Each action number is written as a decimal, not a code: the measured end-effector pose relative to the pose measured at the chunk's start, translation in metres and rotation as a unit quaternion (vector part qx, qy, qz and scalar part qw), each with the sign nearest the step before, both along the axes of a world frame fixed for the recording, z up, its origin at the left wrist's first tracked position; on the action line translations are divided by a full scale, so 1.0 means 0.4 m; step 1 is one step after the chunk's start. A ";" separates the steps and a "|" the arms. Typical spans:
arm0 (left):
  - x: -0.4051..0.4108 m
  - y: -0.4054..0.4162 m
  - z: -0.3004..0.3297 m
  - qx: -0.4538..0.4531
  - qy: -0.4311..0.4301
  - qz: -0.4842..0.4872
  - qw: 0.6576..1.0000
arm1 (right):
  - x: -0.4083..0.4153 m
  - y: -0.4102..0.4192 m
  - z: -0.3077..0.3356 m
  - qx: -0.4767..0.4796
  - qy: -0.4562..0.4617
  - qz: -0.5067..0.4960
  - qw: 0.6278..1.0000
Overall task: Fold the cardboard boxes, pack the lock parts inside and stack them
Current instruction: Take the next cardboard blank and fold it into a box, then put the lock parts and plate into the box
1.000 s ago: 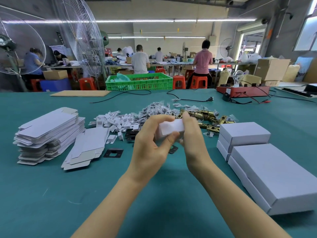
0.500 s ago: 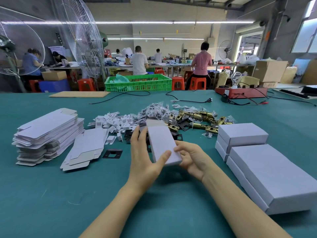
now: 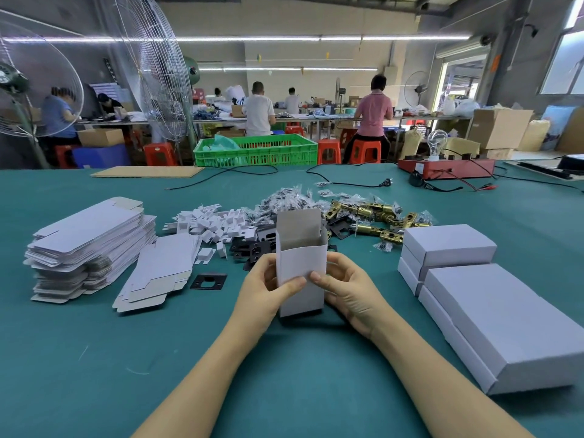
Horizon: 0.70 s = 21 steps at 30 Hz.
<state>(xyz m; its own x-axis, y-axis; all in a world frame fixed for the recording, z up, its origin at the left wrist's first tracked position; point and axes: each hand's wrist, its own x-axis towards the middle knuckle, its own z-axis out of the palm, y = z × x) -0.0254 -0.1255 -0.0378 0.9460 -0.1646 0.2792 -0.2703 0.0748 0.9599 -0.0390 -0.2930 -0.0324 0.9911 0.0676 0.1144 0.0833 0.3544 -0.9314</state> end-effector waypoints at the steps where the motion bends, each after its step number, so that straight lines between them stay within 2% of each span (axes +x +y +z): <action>1: 0.001 0.002 0.001 -0.002 0.002 -0.002 1.000 | 0.000 -0.001 -0.002 0.003 0.000 0.008 1.000; 12: 0.019 0.030 -0.001 0.005 0.055 -0.102 0.993 | 0.001 -0.003 -0.003 -0.066 -0.030 0.036 0.997; 18: 0.031 0.024 -0.006 0.003 0.050 -0.065 0.997 | 0.006 -0.005 -0.003 -0.067 -0.003 0.034 0.997; 21: 0.040 0.025 -0.008 -0.013 0.054 -0.014 0.998 | 0.013 -0.014 -0.002 -0.066 0.015 -0.020 0.997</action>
<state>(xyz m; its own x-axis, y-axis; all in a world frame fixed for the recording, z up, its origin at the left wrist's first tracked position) -0.0093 -0.1153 -0.0412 0.9660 -0.1858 0.1798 -0.1623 0.1057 0.9811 -0.0339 -0.2986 -0.0333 0.9962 0.0406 0.0768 0.0658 0.2246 -0.9722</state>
